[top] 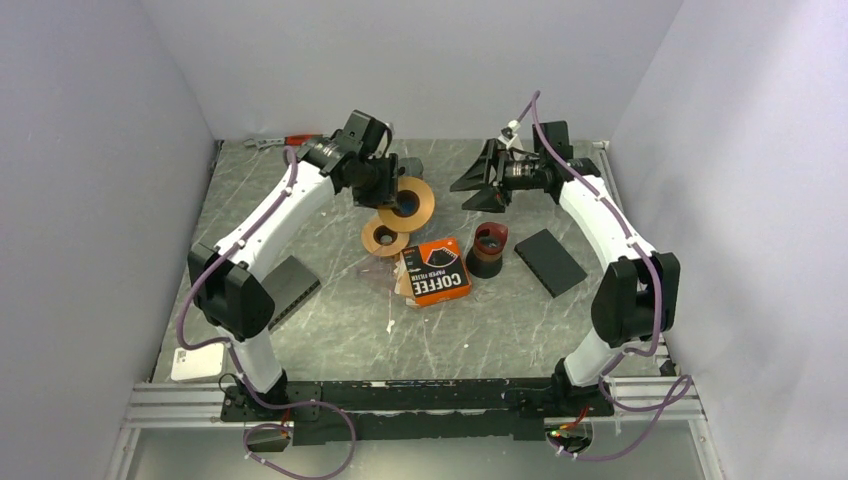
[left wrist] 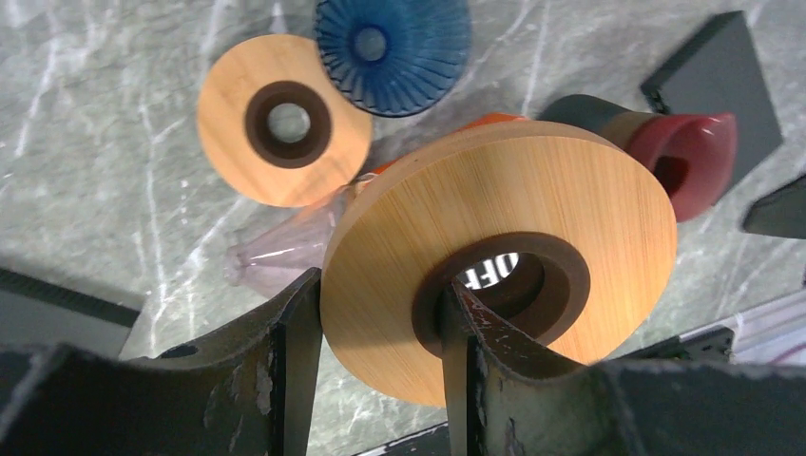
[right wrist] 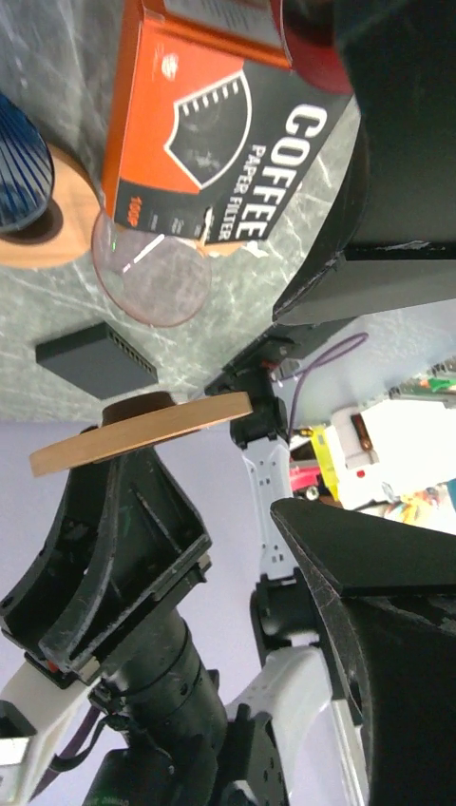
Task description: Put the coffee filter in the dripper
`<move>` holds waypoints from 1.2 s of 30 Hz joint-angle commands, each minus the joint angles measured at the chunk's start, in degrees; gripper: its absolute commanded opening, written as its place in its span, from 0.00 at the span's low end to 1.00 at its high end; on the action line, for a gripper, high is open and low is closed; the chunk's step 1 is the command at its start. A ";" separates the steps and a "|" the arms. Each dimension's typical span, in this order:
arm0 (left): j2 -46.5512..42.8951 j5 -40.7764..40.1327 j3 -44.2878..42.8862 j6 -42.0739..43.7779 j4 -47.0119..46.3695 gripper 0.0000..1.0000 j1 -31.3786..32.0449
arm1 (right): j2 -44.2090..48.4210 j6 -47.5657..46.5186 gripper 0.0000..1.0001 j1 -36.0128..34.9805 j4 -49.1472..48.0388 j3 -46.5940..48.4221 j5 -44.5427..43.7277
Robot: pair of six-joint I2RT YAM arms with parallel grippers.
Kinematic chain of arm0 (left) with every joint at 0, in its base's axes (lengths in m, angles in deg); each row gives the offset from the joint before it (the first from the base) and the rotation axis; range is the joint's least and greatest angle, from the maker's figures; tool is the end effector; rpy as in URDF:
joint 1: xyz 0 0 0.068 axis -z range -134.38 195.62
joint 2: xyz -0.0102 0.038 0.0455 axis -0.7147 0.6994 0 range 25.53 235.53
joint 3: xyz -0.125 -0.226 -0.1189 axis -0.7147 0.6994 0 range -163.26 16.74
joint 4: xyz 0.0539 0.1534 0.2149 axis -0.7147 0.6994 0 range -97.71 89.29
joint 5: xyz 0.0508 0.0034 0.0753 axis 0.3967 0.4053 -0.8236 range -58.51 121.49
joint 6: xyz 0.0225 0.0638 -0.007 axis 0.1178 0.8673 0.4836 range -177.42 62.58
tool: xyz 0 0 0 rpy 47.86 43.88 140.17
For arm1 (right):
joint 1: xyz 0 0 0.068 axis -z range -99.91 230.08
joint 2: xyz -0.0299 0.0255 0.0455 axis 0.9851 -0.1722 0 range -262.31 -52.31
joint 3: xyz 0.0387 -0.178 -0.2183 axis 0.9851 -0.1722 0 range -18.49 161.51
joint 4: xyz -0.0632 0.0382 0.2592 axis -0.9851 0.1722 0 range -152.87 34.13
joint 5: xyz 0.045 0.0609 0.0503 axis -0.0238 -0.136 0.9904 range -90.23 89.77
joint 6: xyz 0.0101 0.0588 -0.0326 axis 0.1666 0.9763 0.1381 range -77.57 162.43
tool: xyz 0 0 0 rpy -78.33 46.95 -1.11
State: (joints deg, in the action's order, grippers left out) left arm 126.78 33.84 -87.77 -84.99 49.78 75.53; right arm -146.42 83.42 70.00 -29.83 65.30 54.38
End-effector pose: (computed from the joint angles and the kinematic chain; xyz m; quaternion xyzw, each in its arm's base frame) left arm 0.3445 -0.2007 0.3540 0.0257 0.9512 -0.1647 0.2598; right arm 0.3632 0.1098 0.3297 0.0424 0.8349 0.5317 0.1358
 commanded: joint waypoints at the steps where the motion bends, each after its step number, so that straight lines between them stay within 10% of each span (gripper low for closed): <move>1: -0.90 3.58 -3.24 -2.12 -2.85 0.43 1.50 | 0.01 4.69 0.71 -1.64 -7.06 -0.80 6.53; 18: -3.20 6.15 -1.78 -3.96 -4.85 0.44 2.08 | -4.52 9.53 0.51 -6.11 -13.32 -0.84 8.93; 28: -3.09 7.22 -2.28 -3.84 -4.90 0.47 2.16 | -4.52 10.55 0.00 -6.06 -15.70 -2.22 9.98; 36: -6.16 5.49 -1.18 -3.33 -8.09 0.81 2.30 | -4.75 0.90 0.00 -5.70 -6.55 2.38 7.83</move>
State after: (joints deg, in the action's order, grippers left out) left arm 125.44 39.13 -88.60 -88.34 45.89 77.50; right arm -151.49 90.76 64.18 -41.24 63.24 62.60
